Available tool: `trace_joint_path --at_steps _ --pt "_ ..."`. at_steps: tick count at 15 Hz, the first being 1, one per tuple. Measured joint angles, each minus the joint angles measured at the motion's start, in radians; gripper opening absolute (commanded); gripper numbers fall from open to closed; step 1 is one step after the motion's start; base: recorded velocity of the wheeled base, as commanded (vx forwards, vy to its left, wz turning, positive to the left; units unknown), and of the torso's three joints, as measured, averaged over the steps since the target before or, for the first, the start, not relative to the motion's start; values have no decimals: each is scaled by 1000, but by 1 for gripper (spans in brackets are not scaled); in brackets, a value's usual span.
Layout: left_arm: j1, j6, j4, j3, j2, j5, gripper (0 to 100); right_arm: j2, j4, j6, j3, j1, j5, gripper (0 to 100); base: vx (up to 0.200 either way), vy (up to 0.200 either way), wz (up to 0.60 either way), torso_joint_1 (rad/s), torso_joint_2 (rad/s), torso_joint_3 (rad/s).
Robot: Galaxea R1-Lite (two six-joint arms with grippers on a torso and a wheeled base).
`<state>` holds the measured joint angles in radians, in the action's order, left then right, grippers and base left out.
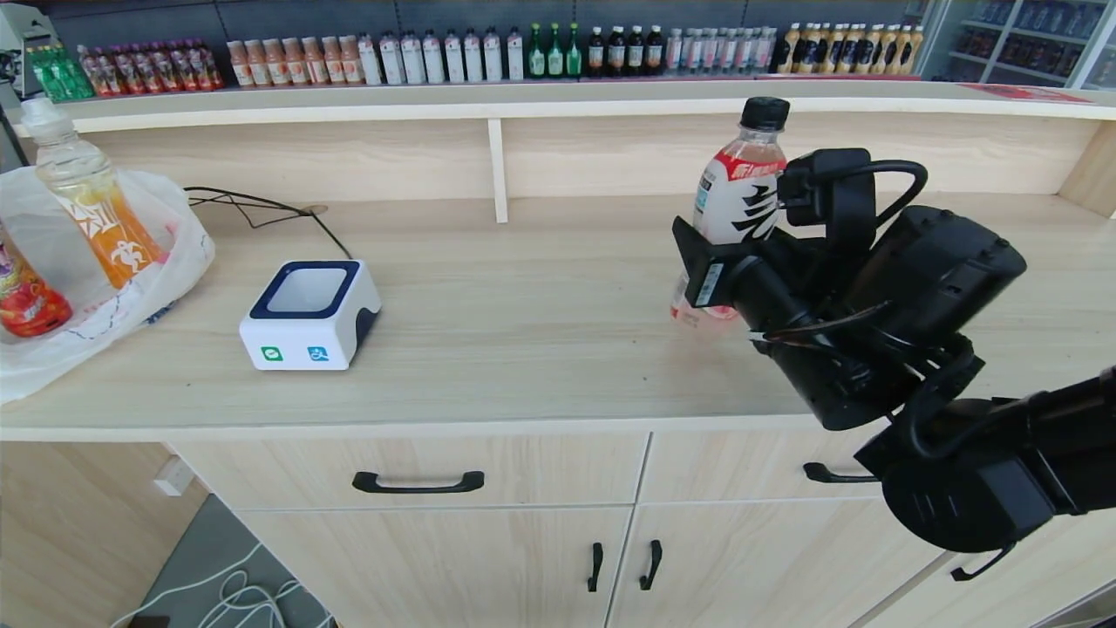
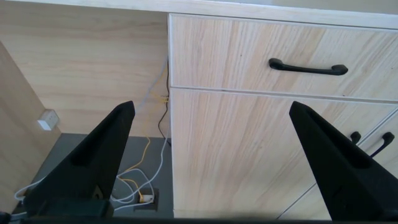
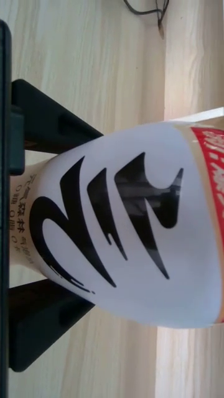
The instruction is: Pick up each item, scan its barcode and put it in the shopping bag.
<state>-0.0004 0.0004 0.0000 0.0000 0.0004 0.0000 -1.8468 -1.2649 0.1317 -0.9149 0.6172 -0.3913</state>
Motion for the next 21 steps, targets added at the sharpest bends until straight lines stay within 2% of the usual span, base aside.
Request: trace_joint_path --at_steps 3,9,13,15,18,19,21 --pt "0 0 0 0 0 0 100 73 -2 15 58 36 0 0 0 0 0 0 0 0" --pt "0 0 0 0 0 0 100 256 -11 46 310 91 1 0 0 0 0 0 0 0" --pt "0 0 0 0 0 0 100 317 -10 46 342 134 34 0 0 0 0 0 0 0" --pt "0 0 0 0 0 0 100 322 -4 32 343 147 166 0 0 0 0 0 0 0" --pt "0 0 0 0 0 0 100 316 -4 -41 336 149 261 0 0 0 0 0 0 0" --pt "0 0 0 0 0 0 100 313 -5 -87 334 151 326 0 0 0 0 0 0 0" --pt "0 0 0 0 0 0 100 311 -28 -186 341 156 544 0 0 0 0 0 0 0"
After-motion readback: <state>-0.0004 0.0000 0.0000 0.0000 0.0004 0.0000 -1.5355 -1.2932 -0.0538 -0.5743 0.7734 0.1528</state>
